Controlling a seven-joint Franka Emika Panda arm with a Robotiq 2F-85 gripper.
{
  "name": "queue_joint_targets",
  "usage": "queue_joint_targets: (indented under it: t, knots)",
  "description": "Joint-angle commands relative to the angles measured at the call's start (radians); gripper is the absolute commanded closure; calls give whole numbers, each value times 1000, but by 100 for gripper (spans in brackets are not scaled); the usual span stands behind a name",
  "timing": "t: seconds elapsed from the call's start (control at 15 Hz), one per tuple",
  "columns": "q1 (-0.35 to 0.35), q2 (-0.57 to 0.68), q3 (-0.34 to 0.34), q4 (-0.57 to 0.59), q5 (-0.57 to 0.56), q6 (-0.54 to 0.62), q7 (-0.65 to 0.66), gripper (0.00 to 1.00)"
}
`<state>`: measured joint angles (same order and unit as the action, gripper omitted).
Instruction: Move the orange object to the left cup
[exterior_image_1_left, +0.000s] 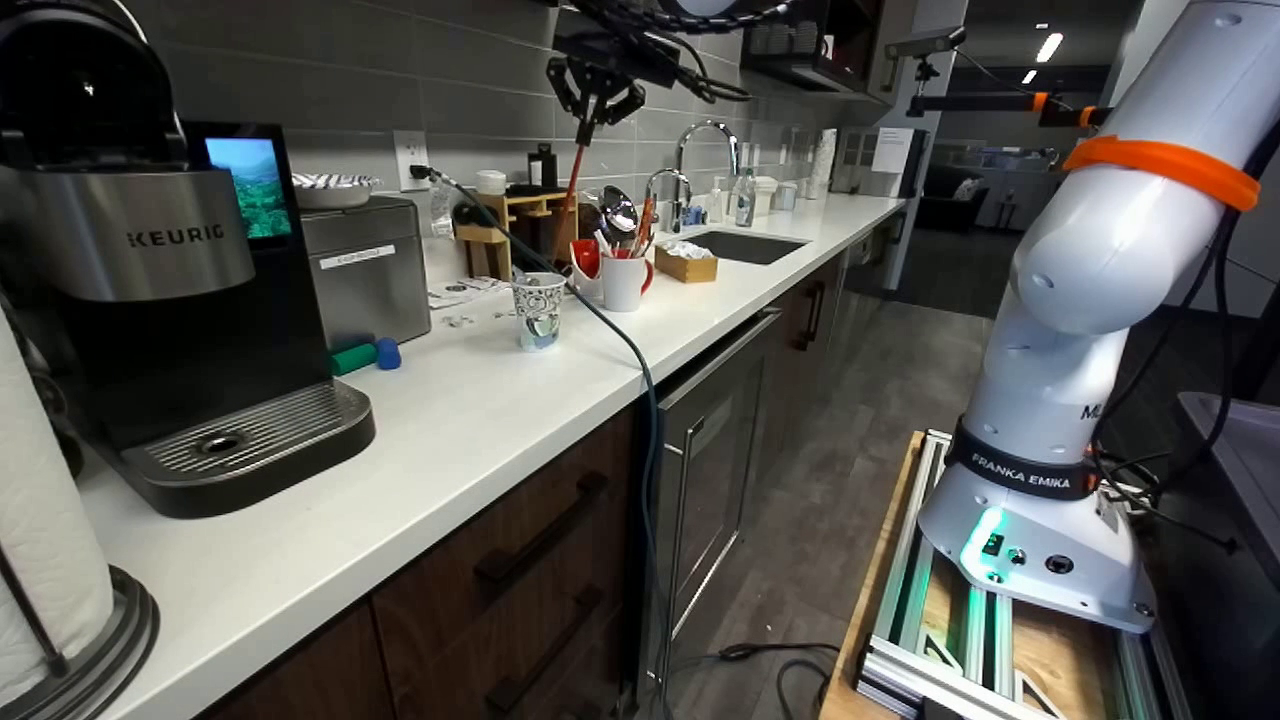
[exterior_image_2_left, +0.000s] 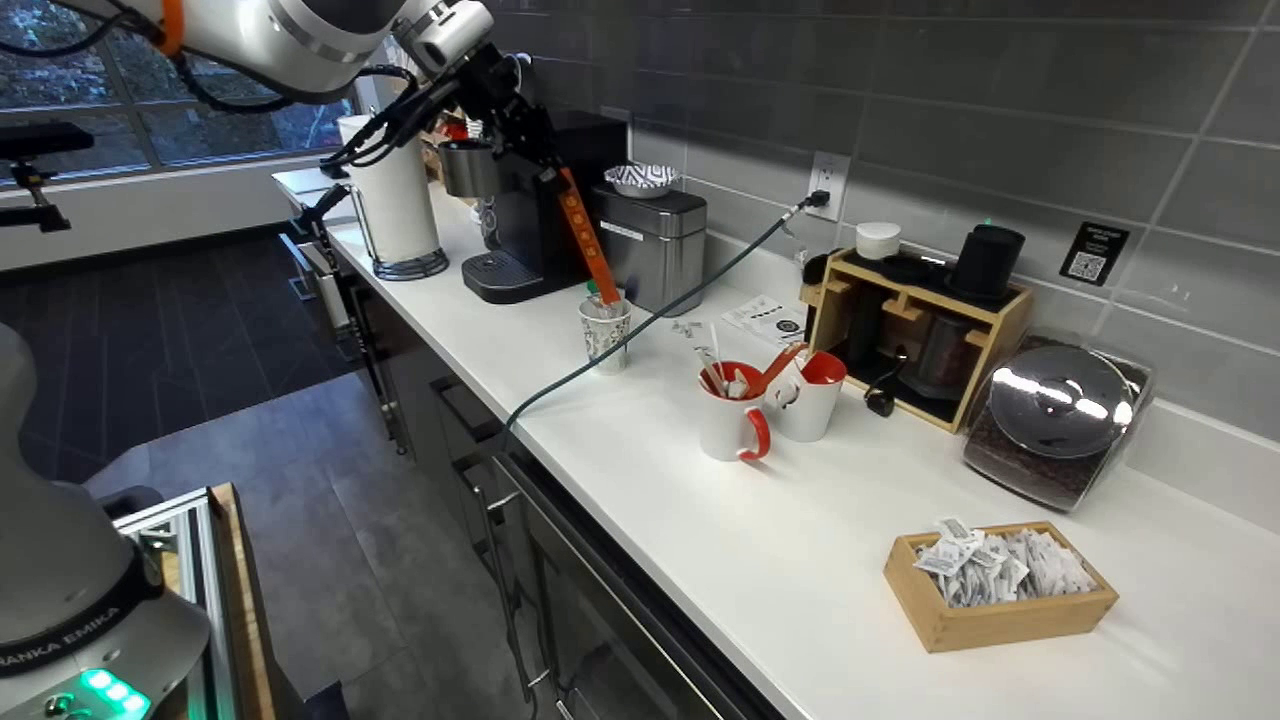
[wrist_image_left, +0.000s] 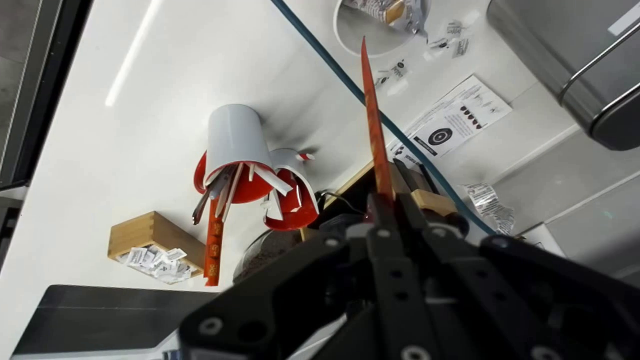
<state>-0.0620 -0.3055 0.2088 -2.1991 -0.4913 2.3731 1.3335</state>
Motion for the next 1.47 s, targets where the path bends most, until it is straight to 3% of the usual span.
queue_joint_targets:
  t: [0.0,0.8,0.87,0.93,1.4]
  knots:
    - [18,16,-8,-11,16,35,-38,98]
    - [29,112,-6,20,3,1,-19,98]
    - [30,119,-7,22,3,-3,-16,68]
    - [30,124,-8,25,1,-6,-11,68]
    - [23,105,-39,34,13,-13,9,16]
